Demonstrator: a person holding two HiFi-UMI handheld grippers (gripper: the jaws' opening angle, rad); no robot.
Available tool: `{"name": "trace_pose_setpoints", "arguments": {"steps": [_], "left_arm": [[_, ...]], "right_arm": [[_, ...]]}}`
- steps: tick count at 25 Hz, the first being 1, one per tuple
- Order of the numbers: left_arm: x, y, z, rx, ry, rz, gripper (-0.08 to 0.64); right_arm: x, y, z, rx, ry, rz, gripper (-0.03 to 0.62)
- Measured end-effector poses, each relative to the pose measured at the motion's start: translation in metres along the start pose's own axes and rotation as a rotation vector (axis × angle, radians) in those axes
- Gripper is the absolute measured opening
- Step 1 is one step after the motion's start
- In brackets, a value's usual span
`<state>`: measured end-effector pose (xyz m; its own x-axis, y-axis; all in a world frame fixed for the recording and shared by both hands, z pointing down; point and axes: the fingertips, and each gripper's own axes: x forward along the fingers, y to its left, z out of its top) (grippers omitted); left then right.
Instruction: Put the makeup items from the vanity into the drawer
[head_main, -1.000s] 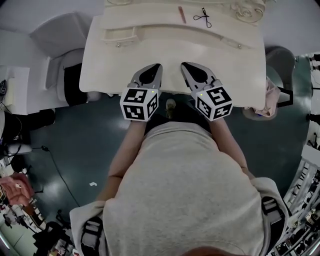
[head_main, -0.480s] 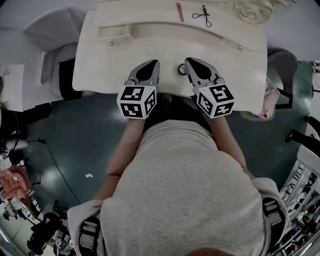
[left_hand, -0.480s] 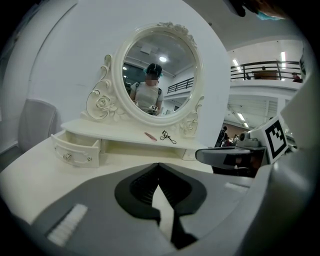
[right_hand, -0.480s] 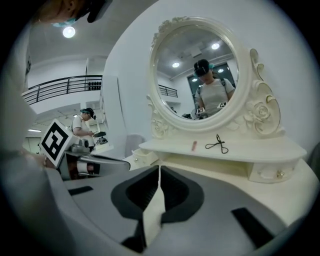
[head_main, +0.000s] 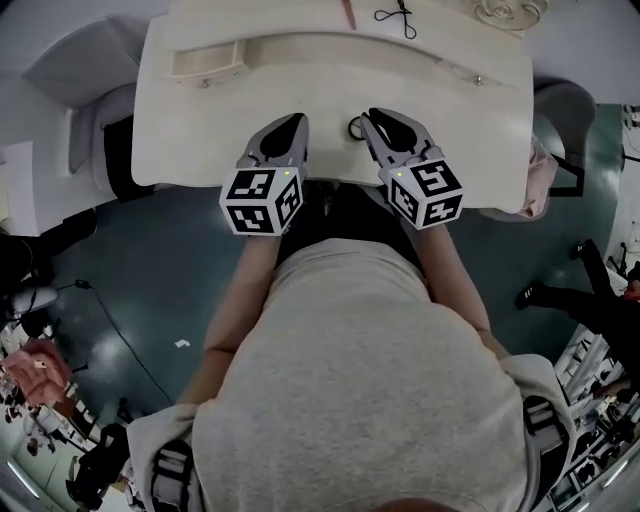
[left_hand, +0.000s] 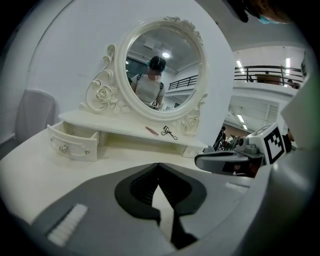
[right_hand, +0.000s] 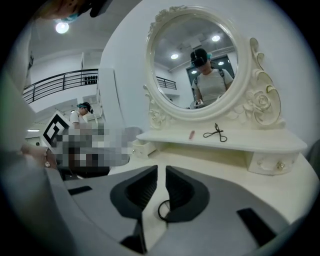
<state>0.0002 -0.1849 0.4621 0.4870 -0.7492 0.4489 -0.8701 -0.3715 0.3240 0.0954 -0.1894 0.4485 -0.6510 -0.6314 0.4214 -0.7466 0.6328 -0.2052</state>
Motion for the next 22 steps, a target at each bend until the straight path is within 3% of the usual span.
{"name": "trace_pose_setpoints", "arguments": {"steps": [2,4,7,11,22], "left_arm": [[0.005,0.002,0.0,-0.006,0.016,-0.01,0.009],[0.009,0.001,0.0,-0.006,0.027,-0.024,0.009],[0.011,0.002,-0.001,0.011,0.051,-0.051,0.009],[0.016,0.008,-0.01,0.011,0.113,-0.078,0.009],[0.022,0.018,-0.019,0.045,0.194,-0.15,0.009]], "right_arm": [[0.002,-0.003,-0.005,0.01,0.019,-0.014,0.034],[0.003,-0.006,-0.011,0.018,0.041,-0.034,0.137],[0.005,-0.006,-0.027,0.017,0.097,-0.057,0.15],[0.015,-0.003,-0.054,0.034,0.195,-0.054,0.217],[0.032,-0.013,-0.096,-0.048,0.366,-0.156,0.229]]}}
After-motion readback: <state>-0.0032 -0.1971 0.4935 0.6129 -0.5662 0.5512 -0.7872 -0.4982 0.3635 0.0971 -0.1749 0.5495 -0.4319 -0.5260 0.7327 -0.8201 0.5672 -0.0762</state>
